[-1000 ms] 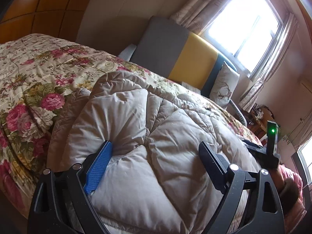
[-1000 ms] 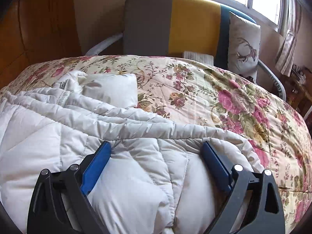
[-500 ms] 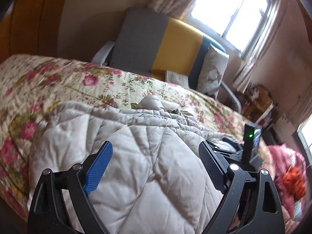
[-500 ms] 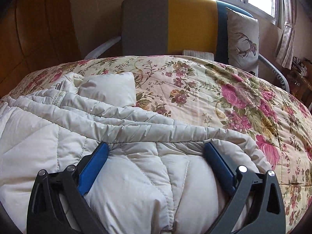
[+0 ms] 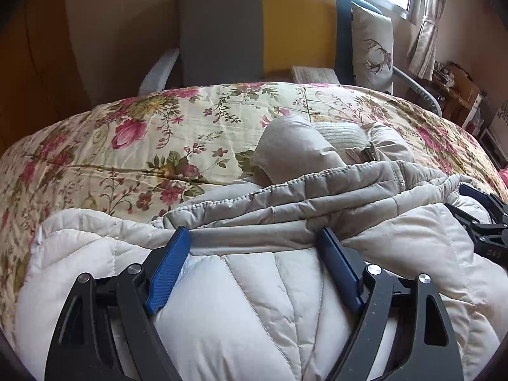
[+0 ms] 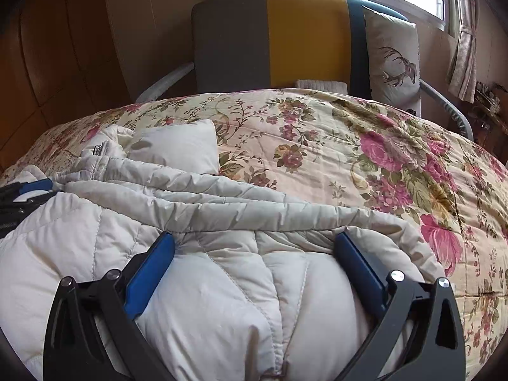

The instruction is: Fold large clothes

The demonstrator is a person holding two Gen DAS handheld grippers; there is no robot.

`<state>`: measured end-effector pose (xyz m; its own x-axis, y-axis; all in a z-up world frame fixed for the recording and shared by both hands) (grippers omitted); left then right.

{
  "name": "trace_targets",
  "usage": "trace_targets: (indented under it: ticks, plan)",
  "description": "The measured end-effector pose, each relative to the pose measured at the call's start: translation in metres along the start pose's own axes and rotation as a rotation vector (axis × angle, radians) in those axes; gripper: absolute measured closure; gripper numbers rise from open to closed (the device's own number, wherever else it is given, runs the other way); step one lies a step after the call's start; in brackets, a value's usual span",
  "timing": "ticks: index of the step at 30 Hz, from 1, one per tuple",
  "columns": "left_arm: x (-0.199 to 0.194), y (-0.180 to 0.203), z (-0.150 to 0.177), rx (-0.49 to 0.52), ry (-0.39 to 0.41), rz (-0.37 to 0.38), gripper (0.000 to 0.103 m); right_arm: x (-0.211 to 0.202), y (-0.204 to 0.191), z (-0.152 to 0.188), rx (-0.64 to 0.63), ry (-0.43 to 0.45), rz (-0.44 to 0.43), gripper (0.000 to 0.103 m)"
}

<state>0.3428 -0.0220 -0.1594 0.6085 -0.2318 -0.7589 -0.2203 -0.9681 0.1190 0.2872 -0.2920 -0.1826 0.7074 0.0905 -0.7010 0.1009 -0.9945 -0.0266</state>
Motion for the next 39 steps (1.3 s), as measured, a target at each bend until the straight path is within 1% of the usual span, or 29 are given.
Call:
trace_targets:
  ticks: [3, 5, 8, 10, 11, 12, 13, 14, 15, 16, 18, 20, 23, 24, 26, 27, 29, 30, 31, 33, 34, 35, 37, 39]
  plan:
    - [0.001, -0.001, 0.002, -0.018, 0.031, 0.023, 0.019, -0.003, 0.002, -0.001, 0.016, 0.019, -0.014, 0.002]
    - [-0.001, -0.001, 0.005, -0.021, 0.049, 0.031, 0.019, -0.013, 0.001, -0.002, 0.016, 0.037, -0.009, 0.002]
    - [-0.003, -0.001, 0.007, -0.023, 0.060, 0.032, 0.019, -0.050, -0.002, -0.003, 0.014, 0.114, 0.085, 0.002]
    - [-0.003, 0.000, 0.007, -0.022, 0.059, 0.032, 0.019, -0.066, -0.006, -0.004, -0.009, 0.148, 0.119, 0.002]
    - [-0.002, 0.000, 0.007, -0.022, 0.055, 0.034, 0.019, -0.065, -0.007, -0.005, -0.027, 0.140, 0.138, 0.002]
    - [-0.001, -0.001, 0.006, -0.023, 0.049, 0.038, 0.019, -0.060, -0.006, -0.006, -0.041, 0.112, 0.168, 0.002]
    - [0.000, -0.001, 0.004, -0.026, 0.043, 0.047, 0.019, -0.047, -0.003, -0.006, -0.047, 0.062, 0.204, 0.002]
    - [0.001, -0.004, 0.003, -0.037, 0.040, 0.063, 0.018, -0.032, 0.003, -0.003, -0.030, 0.005, 0.210, 0.002]
    - [0.002, -0.005, 0.001, -0.049, 0.039, 0.078, 0.018, -0.019, 0.010, -0.001, 0.010, -0.020, 0.170, 0.002]
    - [0.005, -0.010, -0.001, -0.073, 0.037, 0.104, 0.018, -0.012, 0.017, 0.001, 0.043, -0.010, 0.143, 0.002]
    - [0.008, -0.013, -0.005, -0.098, 0.029, 0.125, 0.017, 0.001, 0.022, -0.003, 0.063, -0.022, 0.132, 0.002]
    - [0.007, -0.012, -0.005, -0.097, 0.030, 0.117, 0.017, 0.007, 0.020, -0.004, 0.046, -0.031, 0.147, 0.002]
    - [-0.013, -0.005, -0.001, -0.094, 0.036, 0.063, 0.017, 0.004, 0.017, -0.002, 0.030, -0.014, 0.170, 0.002]
    - [-0.025, -0.001, 0.000, -0.099, 0.054, 0.063, 0.017, 0.003, 0.018, -0.001, 0.030, -0.008, 0.175, 0.002]
    - [-0.057, 0.012, 0.002, -0.119, 0.120, 0.110, 0.017, 0.002, 0.017, -0.001, 0.026, -0.004, 0.183, 0.002]
    - [-0.074, 0.021, 0.004, -0.119, 0.148, 0.148, 0.017, 0.002, 0.016, -0.001, 0.024, -0.005, 0.186, 0.002]
    - [-0.090, 0.039, 0.007, -0.096, 0.163, 0.182, 0.017, 0.002, 0.016, -0.002, 0.022, -0.006, 0.188, 0.002]
    - [-0.093, 0.051, 0.009, -0.066, 0.160, 0.188, 0.017, 0.002, 0.016, -0.002, 0.022, -0.005, 0.188, 0.002]
    - [-0.090, 0.061, 0.011, -0.034, 0.145, 0.178, 0.017, 0.002, 0.016, -0.002, 0.022, -0.005, 0.188, 0.002]
    - [-0.069, 0.079, 0.015, 0.044, 0.087, 0.104, 0.017, 0.002, 0.016, -0.002, 0.021, -0.005, 0.189, 0.002]
    - [-0.058, 0.081, 0.017, 0.057, 0.067, 0.076, 0.017, 0.002, 0.016, -0.002, 0.021, -0.003, 0.190, 0.002]
    - [-0.043, 0.081, 0.020, 0.054, 0.045, 0.059, 0.011, 0.002, 0.016, -0.001, 0.023, -0.003, 0.189, 0.002]
    - [-0.023, 0.075, 0.026, 0.029, 0.046, 0.071, 0.006, 0.001, 0.017, -0.001, 0.031, -0.001, 0.186, 0.002]
    - [-0.015, 0.072, 0.027, 0.029, 0.036, 0.082, 0.004, 0.001, 0.018, -0.001, 0.039, -0.002, 0.183, 0.002]
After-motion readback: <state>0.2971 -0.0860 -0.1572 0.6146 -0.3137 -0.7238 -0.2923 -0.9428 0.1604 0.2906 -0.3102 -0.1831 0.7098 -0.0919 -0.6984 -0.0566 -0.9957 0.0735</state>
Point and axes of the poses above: each gripper's, at about its wrist camera, not at the fingertips, and x roughly the way its jaws point, y to its right, z to its underside, the point moved 4 cm from there along x, roughly the way its jaws point, and after that the axes turned 6 degrees about -x, right-handed, at the moved point
